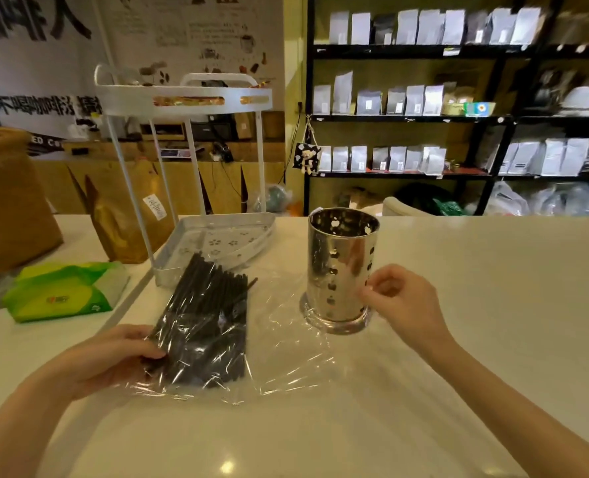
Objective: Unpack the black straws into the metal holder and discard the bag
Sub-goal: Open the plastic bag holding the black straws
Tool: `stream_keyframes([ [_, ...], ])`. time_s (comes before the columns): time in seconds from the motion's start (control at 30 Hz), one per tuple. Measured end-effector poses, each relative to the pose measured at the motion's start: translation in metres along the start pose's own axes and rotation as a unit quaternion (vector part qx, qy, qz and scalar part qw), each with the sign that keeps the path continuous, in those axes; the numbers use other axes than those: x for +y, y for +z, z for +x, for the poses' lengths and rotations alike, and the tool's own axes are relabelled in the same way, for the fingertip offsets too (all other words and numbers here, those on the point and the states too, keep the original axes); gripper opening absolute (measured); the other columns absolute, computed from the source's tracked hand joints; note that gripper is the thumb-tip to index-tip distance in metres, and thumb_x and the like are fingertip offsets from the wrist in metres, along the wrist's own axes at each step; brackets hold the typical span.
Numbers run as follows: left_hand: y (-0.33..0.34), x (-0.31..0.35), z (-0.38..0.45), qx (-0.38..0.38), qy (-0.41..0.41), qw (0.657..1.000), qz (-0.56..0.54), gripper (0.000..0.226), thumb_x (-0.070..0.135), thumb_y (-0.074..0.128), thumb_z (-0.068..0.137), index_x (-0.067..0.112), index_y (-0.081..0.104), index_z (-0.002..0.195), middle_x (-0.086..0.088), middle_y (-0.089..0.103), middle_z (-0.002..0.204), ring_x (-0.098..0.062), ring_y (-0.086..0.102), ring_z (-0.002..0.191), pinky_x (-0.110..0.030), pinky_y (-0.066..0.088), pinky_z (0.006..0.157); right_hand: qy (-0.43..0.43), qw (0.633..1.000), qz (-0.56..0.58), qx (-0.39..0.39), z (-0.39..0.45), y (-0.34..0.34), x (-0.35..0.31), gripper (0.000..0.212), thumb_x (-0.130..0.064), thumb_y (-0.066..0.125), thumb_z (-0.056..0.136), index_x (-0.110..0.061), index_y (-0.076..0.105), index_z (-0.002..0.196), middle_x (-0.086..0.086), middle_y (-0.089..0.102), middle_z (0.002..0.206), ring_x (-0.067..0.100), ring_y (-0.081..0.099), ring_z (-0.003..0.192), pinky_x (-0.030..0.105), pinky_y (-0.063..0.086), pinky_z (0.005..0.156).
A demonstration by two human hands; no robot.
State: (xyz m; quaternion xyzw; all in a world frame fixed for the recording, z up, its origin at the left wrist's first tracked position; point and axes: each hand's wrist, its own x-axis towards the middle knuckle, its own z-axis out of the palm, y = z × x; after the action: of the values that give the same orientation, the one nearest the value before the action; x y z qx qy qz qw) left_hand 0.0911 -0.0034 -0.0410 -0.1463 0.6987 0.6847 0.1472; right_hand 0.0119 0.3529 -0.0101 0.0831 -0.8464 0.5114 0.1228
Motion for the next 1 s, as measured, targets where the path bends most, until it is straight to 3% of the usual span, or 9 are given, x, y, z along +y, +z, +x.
stream_keyframes([
  [0.1,0.002,-0.002,0.003,0.027,-0.007,0.999,0.034,0.05,0.005,0.078,0.057,-0.006,0.061,0.103,-0.03,0.067,0.098,-0.028,0.065,0.071,-0.027,0.054,0.046,-0.004,0.998,0.002,0.06,0.013,-0.005,-0.001,0.065,-0.031,0.082,0.064,-0.017,0.045,0.117,0.001,0.056,0.102,0.015,0.054,0.09,0.02,0.046,0.072],
  [0.17,0.005,-0.002,0.004,0.044,-0.001,0.999,0.02,0.045,0.012,0.07,0.062,-0.003,0.061,0.103,-0.025,0.07,0.093,-0.028,0.066,0.071,-0.03,0.055,0.049,0.017,1.0,0.015,0.012,0.024,-0.002,-0.001,0.099,-0.035,0.084,0.058,-0.02,0.027,0.138,0.004,0.045,0.132,0.02,0.046,0.117,0.031,0.044,0.093],
  [0.27,0.008,-0.004,0.009,0.052,0.003,0.998,0.022,0.049,0.015,0.07,0.06,0.001,0.061,0.107,-0.026,0.068,0.103,-0.038,0.064,0.092,-0.042,0.053,0.074,0.027,0.995,0.056,-0.071,0.036,0.011,0.002,0.12,-0.032,0.085,0.057,-0.024,0.006,0.146,0.004,0.025,0.152,0.024,0.031,0.137,0.038,0.033,0.106],
  [0.43,0.013,-0.002,0.016,0.046,0.01,0.999,0.015,0.051,0.008,0.071,0.06,0.0,0.059,0.109,-0.032,0.065,0.105,-0.039,0.061,0.09,-0.035,0.056,0.061,0.01,0.995,0.093,-0.038,0.043,0.028,0.008,0.097,-0.03,0.085,0.059,-0.023,0.027,0.137,-0.008,0.048,0.123,0.016,0.047,0.118,0.023,0.044,0.089],
  [0.6,0.028,0.0,0.024,0.036,0.046,0.998,0.027,0.045,0.005,0.069,0.064,0.006,0.061,0.108,-0.022,0.071,0.1,-0.043,0.064,0.096,-0.042,0.055,0.077,-0.001,0.998,0.068,0.013,0.044,0.007,0.011,0.071,-0.026,0.085,0.06,-0.031,0.039,0.114,-0.026,0.048,0.085,-0.002,0.051,0.081,0.007,0.039,0.067],
  [0.67,0.038,0.002,0.028,0.029,0.048,0.998,0.023,0.039,-0.001,0.066,0.068,0.003,0.061,0.106,-0.022,0.072,0.094,-0.036,0.069,0.082,-0.036,0.06,0.066,-0.005,0.998,0.06,0.035,0.047,-0.011,0.019,0.065,-0.022,0.084,0.062,-0.032,0.038,0.106,-0.026,0.049,0.078,-0.007,0.05,0.075,0.006,0.039,0.061],
  [0.8,0.06,0.01,0.043,0.004,0.04,0.998,0.043,0.038,0.0,0.065,0.073,0.007,0.061,0.109,-0.021,0.072,0.098,-0.034,0.07,0.083,-0.032,0.059,0.057,0.018,0.998,0.028,0.057,0.05,-0.04,0.037,0.072,-0.028,0.084,0.06,-0.02,0.044,0.119,-0.014,0.057,0.1,0.006,0.053,0.092,0.02,0.044,0.079],
  [0.9,0.074,0.014,0.055,0.003,0.037,0.998,0.05,0.036,0.0,0.065,0.074,0.008,0.061,0.109,-0.021,0.072,0.098,-0.04,0.067,0.093,-0.035,0.059,0.063,0.041,0.997,0.019,0.06,0.051,-0.051,0.047,0.086,-0.033,0.083,0.059,-0.016,0.04,0.131,0.0,0.054,0.127,0.019,0.053,0.11,0.029,0.048,0.085],
  [1.0,0.085,0.016,0.062,0.017,0.03,0.998,0.054,0.038,0.003,0.069,0.069,0.004,0.061,0.107,-0.023,0.072,0.096,-0.043,0.066,0.093,-0.035,0.058,0.063,0.046,0.998,0.017,0.048,0.053,-0.057,0.049,0.087,-0.031,0.082,0.062,-0.016,0.036,0.135,0.003,0.051,0.134,0.021,0.05,0.118,0.029,0.045,0.088],
])
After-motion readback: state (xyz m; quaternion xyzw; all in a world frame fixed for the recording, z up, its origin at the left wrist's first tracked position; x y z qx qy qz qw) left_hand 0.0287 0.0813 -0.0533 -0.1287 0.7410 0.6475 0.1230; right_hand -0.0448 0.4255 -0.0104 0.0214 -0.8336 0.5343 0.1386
